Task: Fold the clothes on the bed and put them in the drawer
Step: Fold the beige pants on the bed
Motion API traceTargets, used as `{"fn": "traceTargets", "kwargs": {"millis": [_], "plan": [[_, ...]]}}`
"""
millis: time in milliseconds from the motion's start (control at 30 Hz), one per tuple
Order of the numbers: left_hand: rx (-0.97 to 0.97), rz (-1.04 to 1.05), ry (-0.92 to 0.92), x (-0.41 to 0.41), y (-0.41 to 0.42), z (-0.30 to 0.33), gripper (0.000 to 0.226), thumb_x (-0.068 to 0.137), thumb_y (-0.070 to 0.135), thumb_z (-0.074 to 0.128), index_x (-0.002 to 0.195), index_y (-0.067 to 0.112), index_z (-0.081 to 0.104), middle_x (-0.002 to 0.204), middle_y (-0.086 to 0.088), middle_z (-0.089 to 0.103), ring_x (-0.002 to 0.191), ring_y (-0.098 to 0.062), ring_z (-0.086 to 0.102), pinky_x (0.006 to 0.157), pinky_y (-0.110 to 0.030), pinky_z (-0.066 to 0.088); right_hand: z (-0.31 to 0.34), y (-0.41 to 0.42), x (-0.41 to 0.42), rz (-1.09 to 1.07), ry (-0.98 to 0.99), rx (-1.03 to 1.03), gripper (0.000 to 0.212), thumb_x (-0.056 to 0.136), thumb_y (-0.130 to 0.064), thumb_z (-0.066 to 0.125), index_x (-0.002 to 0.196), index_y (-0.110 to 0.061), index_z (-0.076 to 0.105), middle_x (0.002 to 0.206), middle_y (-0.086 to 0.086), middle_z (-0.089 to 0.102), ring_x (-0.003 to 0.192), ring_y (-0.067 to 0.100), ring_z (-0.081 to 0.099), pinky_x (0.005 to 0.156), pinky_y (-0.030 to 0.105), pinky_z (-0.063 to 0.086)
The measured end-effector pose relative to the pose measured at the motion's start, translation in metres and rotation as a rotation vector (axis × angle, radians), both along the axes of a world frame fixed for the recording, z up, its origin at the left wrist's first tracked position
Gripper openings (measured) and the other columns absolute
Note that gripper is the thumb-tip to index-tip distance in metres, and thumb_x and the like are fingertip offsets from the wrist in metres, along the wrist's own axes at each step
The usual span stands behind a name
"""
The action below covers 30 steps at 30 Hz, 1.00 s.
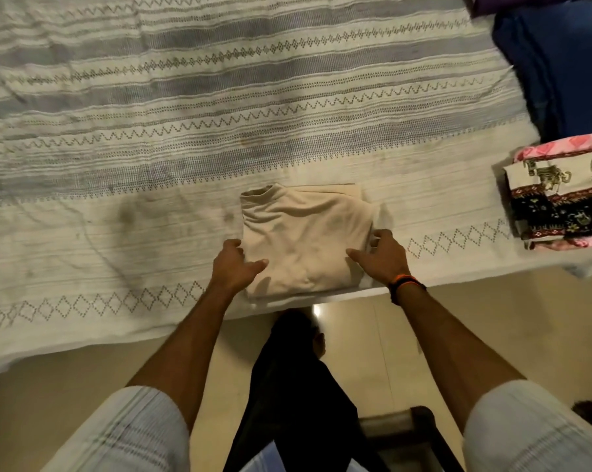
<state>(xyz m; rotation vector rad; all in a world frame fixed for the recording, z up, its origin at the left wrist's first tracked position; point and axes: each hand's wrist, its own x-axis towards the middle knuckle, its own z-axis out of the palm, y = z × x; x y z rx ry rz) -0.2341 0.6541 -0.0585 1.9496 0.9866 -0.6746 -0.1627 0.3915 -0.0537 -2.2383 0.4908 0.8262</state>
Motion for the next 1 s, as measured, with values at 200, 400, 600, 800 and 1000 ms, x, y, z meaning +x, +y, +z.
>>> {"fn": "traceTargets", "kwargs": {"millis": [200,400,600,800,1000], "plan": [[-0.143,0.243,0.048,0.007,0.007,-0.035,0.103,0.037,0.063,0.090,0.120,0.009,0.063,0.117,-0.001,0.069,0.102,-0.021,0.066,0.091,-0.038,0.055,-0.032,0.008,0.004,-0.150,0.146,0.070,0.090,0.067,-0.043,0.087,0.137,-0.007,0.045,0.137,0.011,0.054,0.123,0.030,0.053,0.104,0.043,0.046],[-0.230,0.351,0.012,0.018,0.001,-0.041,0.057,0.064,0.030,0.091,0.113,0.009,0.070,0.112,-0.006,0.071,0.103,-0.024,0.065,0.093,-0.043,0.055,-0.046,0.016,0.008,-0.293,0.131,0.171,0.082,0.065,-0.043,0.089,0.133,-0.011,0.056,0.125,0.004,0.062,0.109,0.024,0.058,0.092,0.035,0.049],[-0.239,0.270,-0.078,0.022,-0.007,-0.038,0.066,0.073,0.025,0.086,0.132,0.014,0.057,0.124,-0.001,0.064,0.111,-0.023,0.059,0.098,-0.040,0.050,-0.049,0.019,0.009,-0.266,0.084,0.202,0.089,0.054,-0.053,0.086,0.129,-0.016,0.058,0.125,0.005,0.065,0.114,0.028,0.060,0.099,0.047,0.050],[-0.274,0.246,-0.205,0.027,-0.015,-0.003,0.066,0.080,0.009,0.077,0.140,0.013,0.051,0.131,-0.003,0.060,0.117,-0.022,0.057,0.104,-0.041,0.047,-0.016,0.020,0.007,-0.217,-0.022,0.269,0.078,0.065,-0.047,0.082,0.133,-0.018,0.056,0.127,0.002,0.064,0.116,0.025,0.060,0.102,0.048,0.048],[-0.286,0.212,-0.259,0.023,-0.025,0.061,0.061,0.078,0.009,0.076,0.135,0.014,0.055,0.127,-0.003,0.063,0.115,-0.023,0.060,0.102,-0.047,0.048,0.052,0.010,-0.003,-0.219,-0.107,0.332,0.053,0.079,-0.026,0.081,0.127,-0.016,0.061,0.117,0.000,0.068,0.111,0.022,0.063,0.095,0.040,0.052]]}}
